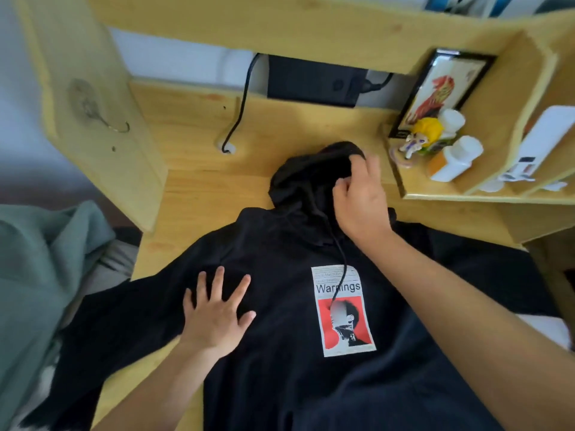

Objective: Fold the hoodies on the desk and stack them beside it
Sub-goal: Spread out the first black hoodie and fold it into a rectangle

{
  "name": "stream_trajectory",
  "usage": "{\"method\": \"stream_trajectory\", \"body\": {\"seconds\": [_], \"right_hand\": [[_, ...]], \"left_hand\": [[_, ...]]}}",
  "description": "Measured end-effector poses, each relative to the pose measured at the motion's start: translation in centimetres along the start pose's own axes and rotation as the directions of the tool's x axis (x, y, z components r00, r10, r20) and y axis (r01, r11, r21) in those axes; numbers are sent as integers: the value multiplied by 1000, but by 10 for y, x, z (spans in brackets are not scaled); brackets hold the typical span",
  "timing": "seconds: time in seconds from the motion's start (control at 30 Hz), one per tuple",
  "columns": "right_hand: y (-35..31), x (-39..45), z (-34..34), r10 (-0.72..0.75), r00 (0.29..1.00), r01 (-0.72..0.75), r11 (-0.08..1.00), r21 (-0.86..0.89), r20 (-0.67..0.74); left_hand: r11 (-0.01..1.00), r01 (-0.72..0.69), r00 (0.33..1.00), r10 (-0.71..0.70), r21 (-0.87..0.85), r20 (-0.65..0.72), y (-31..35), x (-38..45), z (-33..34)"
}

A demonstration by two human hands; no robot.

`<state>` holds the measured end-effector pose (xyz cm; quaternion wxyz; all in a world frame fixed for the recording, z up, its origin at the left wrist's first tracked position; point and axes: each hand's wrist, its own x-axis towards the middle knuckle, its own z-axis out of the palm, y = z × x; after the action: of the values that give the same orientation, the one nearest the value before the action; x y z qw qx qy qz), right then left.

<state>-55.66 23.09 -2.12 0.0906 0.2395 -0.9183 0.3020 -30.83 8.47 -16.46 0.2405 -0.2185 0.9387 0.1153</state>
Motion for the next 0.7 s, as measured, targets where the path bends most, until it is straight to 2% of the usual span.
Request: {"method": "stream_trajectory", "body": {"seconds": [0.07,0.13,0.17,0.23,0.27,0.33,0.37,0.4,0.47,0.5,0.57,0.6,0.67,0.7], "right_hand": [[2,-62,-38,-88,995,88,996,15,-40],[25,-137,-68,-128,991,131,989,-72,37],[47,-174,-77,-92,989,109,983,-150,117],[98,-239,-90,121,950,-33,955,-294,288],[121,-264,-95,230,912,-108,933,-342,339],[151,-282,-104,383,855,-249,895,-371,351],[157,-276,-106,428,842,-306,880,-363,328],[158,-263,-107,462,832,-360,871,-334,308],[153,-225,-102,508,812,-468,861,-198,288],[148,-206,-98,527,799,-518,848,-111,290],[141,-174,-83,595,726,-635,773,4,346],[139,-163,-73,638,665,-699,715,24,388],[135,-149,-53,729,503,-818,575,-14,464],[131,-146,-46,761,418,-868,495,-28,495]], "left_hand": [[1000,-1,999,2,-26,47,1,-2,-7],[999,-2,996,7,-52,84,1,-4,-16],[997,11,996,-4,-72,93,1,-6,-20],[985,82,996,-76,-153,45,5,-13,-27],[969,117,991,-127,-218,-32,8,-19,-30],[903,120,947,-229,-413,-226,19,-32,-30],[831,86,926,-270,-550,-264,28,-39,-32],[713,73,924,-312,-697,-223,39,-44,-34],[371,154,940,-340,-916,20,66,-43,-35],[228,218,936,-326,-949,137,80,-41,-36],[96,350,896,-326,-932,302,107,-37,-39],[36,390,872,-336,-920,356,119,-33,-41],[-98,424,843,-319,-900,432,141,-33,-45],[-103,419,847,-314,-902,430,150,-34,-47]]}}
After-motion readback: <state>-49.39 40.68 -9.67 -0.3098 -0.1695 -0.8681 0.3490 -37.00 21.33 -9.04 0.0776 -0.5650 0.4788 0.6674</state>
